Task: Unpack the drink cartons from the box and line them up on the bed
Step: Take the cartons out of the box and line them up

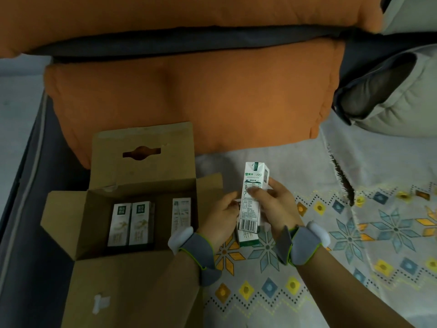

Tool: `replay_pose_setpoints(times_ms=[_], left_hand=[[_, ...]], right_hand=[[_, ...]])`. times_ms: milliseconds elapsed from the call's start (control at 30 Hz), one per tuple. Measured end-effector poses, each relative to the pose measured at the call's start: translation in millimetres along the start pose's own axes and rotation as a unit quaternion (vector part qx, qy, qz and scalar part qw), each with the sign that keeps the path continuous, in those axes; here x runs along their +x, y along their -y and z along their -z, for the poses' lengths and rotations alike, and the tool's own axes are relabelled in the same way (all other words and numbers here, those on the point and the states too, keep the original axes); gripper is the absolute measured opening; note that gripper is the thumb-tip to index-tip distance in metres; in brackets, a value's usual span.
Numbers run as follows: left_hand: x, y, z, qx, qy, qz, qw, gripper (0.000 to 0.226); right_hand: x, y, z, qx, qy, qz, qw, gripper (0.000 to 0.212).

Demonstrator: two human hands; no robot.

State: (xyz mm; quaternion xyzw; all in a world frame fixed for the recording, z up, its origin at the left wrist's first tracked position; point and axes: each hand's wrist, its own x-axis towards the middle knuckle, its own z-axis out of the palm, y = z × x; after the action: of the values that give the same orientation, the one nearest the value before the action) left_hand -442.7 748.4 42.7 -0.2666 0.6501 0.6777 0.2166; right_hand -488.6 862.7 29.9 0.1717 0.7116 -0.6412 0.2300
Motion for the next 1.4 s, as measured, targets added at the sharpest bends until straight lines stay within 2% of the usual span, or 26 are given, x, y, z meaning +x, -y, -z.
replay_pose_setpoints(times_ms=[100,167,267,367,500,667,833,1000,1067,1133,1233,1300,1400], left_hand=[[4.7,16.4,-4.5,0.018,-0.001,0.031,0.999,0.041],[6.1,25.6,-9.0,0.033,0.006,0.049,0.998,0.043],[8.6,39.1,-16.1,0.057,0.004,0.066,0.996,0.045],[8.9,47.4,-21.4,0.055,0.008,0.084,0.995,0.048],[11.9,56.8,-25.1,0.06,0.013,0.093,0.994,0.049],[7.6,62.9,-24.7,0.055,-0.002,0.098,0.994,0.048],[-4.4,59.6,-22.2,0.06,0.001,0.092,0.994,0.042],[-27.7,48.5,-1.7,0.074,-0.02,0.059,0.995,0.029],[-35.5,44.8,14.4,0.068,-0.052,0.032,0.996,0.021],[-42.2,41.5,32.5,0.073,-0.105,0.014,0.992,0.023],[-39.7,45.9,61.3,0.083,-0.185,0.008,0.979,0.018],[-29.6,55.1,80.1,0.134,-0.22,0.024,0.966,0.015],[-6.5,66.1,98.9,0.21,-0.233,0.061,0.947,0.034]], right_hand=[[11.3,-8.4,14.9,-0.114,-0.054,0.017,0.992,0.025],[18.6,-16.3,22.8,-0.214,-0.078,0.025,0.973,0.029],[29.3,-33.8,27.4,-0.327,-0.093,-0.006,0.941,0.032],[36.1,-52.4,26.6,-0.378,-0.08,-0.047,0.921,0.033],[44.7,-72.8,23.9,-0.371,-0.078,-0.067,0.923,0.038],[52.2,-82.8,18.8,-0.38,-0.071,-0.092,0.918,0.058],[54.5,-85.4,19.1,-0.43,-0.046,-0.085,0.898,0.039],[48.2,-81.4,21.6,-0.392,0.023,-0.126,0.911,0.051],[40.7,-74.9,19.5,-0.375,0.009,-0.108,0.92,0.052],[30.1,-67.8,14.8,-0.373,-0.017,-0.067,0.925,0.05],[15.5,-57.5,3.4,-0.348,0.005,-0.03,0.937,0.046],[8.0,-49.0,-5.5,-0.332,0.011,-0.004,0.943,0.043],[0.3,-32.6,-15.3,-0.324,0.004,0.04,0.945,0.039]])
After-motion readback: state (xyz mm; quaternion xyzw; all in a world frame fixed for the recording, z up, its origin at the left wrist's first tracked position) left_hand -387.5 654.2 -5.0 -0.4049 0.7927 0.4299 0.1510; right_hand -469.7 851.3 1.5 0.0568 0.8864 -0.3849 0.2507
